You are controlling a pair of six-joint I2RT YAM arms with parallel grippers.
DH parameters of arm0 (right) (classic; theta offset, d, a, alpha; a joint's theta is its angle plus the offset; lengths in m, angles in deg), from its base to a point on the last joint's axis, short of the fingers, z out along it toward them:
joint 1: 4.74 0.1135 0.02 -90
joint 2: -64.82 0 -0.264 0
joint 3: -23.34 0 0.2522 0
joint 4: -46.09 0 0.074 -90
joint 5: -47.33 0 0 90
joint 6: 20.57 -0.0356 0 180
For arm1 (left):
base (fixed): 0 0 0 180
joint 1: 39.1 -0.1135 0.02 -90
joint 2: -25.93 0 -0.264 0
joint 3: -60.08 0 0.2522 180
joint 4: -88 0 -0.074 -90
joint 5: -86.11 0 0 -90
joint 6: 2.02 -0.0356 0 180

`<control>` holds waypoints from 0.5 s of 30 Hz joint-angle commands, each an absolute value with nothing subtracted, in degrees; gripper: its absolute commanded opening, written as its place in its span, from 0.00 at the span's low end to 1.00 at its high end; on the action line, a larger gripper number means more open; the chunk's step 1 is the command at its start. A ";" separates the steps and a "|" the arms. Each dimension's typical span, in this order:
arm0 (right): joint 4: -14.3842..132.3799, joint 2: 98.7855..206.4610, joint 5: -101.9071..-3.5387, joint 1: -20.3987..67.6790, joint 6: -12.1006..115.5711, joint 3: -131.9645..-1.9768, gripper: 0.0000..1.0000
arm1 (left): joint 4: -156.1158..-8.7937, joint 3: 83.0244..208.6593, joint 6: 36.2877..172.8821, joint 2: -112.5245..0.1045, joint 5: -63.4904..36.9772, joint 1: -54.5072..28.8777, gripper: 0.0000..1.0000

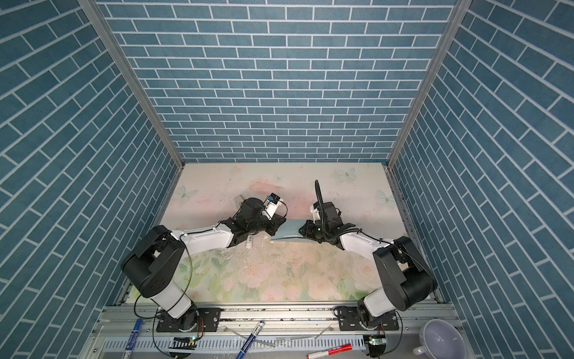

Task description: Place the letter into the envelope and seal it

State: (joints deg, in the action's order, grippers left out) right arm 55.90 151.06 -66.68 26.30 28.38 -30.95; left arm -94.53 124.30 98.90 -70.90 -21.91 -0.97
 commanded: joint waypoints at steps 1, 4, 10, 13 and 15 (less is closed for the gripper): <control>55.72 152.08 -67.45 27.28 29.71 -32.63 0.11 | -88.26 127.17 102.42 -73.46 -23.03 -1.22 0.08; 55.72 152.70 -67.72 28.07 29.97 -32.76 0.07 | -86.58 128.35 104.02 -75.40 -23.08 -1.22 0.04; 56.39 153.25 -67.98 29.14 30.67 -32.65 0.01 | -82.45 130.48 105.29 -78.29 -22.25 -1.22 0.02; 56.72 153.54 -68.11 29.58 31.06 -32.41 0.00 | -81.84 130.71 106.03 -79.25 -22.04 -1.22 0.01; 57.12 153.70 -68.22 29.98 31.51 -32.17 0.00 | -81.64 130.79 106.61 -79.85 -21.90 -1.22 0.01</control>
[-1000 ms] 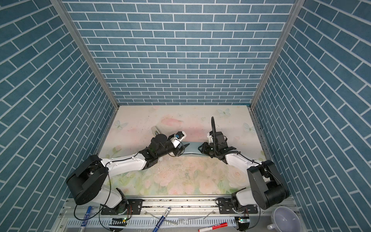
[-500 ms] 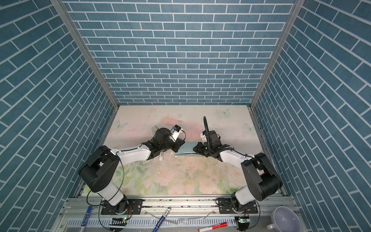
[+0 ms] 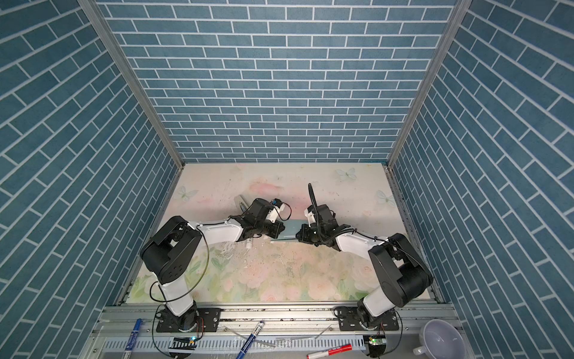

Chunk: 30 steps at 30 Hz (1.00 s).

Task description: Place the letter into the envelope and seal it

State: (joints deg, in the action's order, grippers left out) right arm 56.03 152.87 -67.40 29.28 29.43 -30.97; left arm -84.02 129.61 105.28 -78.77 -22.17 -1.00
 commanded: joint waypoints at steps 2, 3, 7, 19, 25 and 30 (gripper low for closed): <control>57.61 153.91 -68.16 30.29 31.88 -31.99 0.00 | -81.49 130.79 106.98 -80.34 -21.82 -1.22 0.01; 57.95 153.98 -68.08 30.41 32.06 -31.96 0.00 | -81.27 130.84 107.12 -80.58 -21.61 -1.22 0.01; 58.54 154.38 -67.89 31.11 32.42 -31.40 0.00 | -80.37 131.12 107.58 -81.20 -20.89 -1.22 0.01; 59.56 154.90 -65.98 32.92 32.52 -28.93 0.00 | -78.45 131.59 108.10 -81.46 -19.00 -1.20 0.00; 60.20 155.39 -64.76 33.86 32.67 -28.27 0.00 | -77.97 131.61 108.49 -81.70 -18.43 -1.22 0.00; 60.82 155.93 -63.38 34.51 32.70 -27.91 0.00 | -77.67 131.59 108.79 -81.78 -18.13 -1.22 0.00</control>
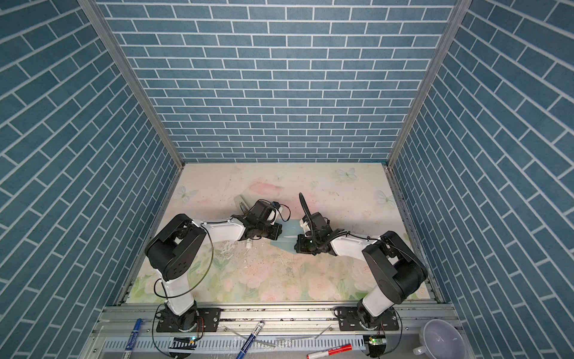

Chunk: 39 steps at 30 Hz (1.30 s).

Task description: Place the letter into the envelope and seal it

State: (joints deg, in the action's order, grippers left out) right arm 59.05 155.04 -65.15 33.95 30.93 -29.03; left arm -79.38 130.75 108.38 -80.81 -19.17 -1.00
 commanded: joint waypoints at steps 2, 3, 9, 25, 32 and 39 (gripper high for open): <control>61.13 156.23 -62.91 34.81 32.78 -27.93 0.00 | -77.60 131.59 108.88 -81.81 -18.06 -1.22 0.00; 61.30 156.39 -62.59 34.85 32.87 -27.92 0.00 | -77.62 131.59 108.97 -81.79 -18.03 -1.22 0.00; 62.72 157.18 -61.00 35.33 33.46 -28.05 0.00 | -77.19 131.91 109.06 -81.58 -17.86 -1.22 0.01; 66.15 158.35 -59.20 35.89 35.76 -30.85 0.00 | -68.88 134.09 103.62 -66.27 -9.55 -1.22 0.28; 66.88 158.53 -59.19 35.82 36.43 -31.89 0.00 | -59.65 128.40 100.63 -51.59 1.58 -1.74 0.53; 67.14 159.44 -59.28 35.88 37.08 -32.61 0.00 | -56.56 119.98 103.90 -44.89 3.59 -3.80 0.71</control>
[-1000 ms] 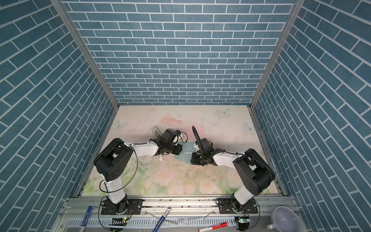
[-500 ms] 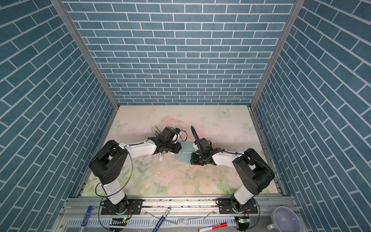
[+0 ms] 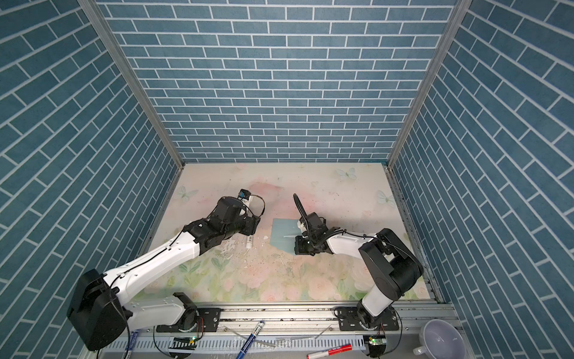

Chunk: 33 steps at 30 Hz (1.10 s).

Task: Place the letter into the envelope and seal it
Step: 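Move the left gripper to the white glue stick and grasp it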

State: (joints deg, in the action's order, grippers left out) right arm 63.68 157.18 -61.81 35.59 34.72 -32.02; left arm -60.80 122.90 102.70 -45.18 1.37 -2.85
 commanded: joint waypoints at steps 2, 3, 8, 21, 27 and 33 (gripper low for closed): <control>67.14 159.77 -59.41 35.87 37.09 -32.82 0.00 | -57.34 118.45 104.99 -45.25 3.16 -4.35 0.75; 67.14 159.87 -59.50 35.88 37.16 -32.95 0.00 | -57.77 117.91 105.45 -45.88 3.02 -4.61 0.77; 67.23 159.59 -59.38 35.92 37.14 -32.96 0.00 | -59.56 117.50 106.52 -50.64 1.93 -5.35 0.81; 67.03 159.22 -59.02 35.86 37.34 -32.08 0.00 | -63.50 117.79 107.13 -59.75 2.51 -5.37 0.70; 66.87 159.41 -59.11 35.91 37.27 -32.18 0.00 | -64.26 118.51 107.07 -62.92 2.16 -5.38 0.62; 66.95 159.33 -59.11 35.85 37.27 -32.06 0.00 | -64.16 119.63 107.09 -65.72 1.92 -5.35 0.54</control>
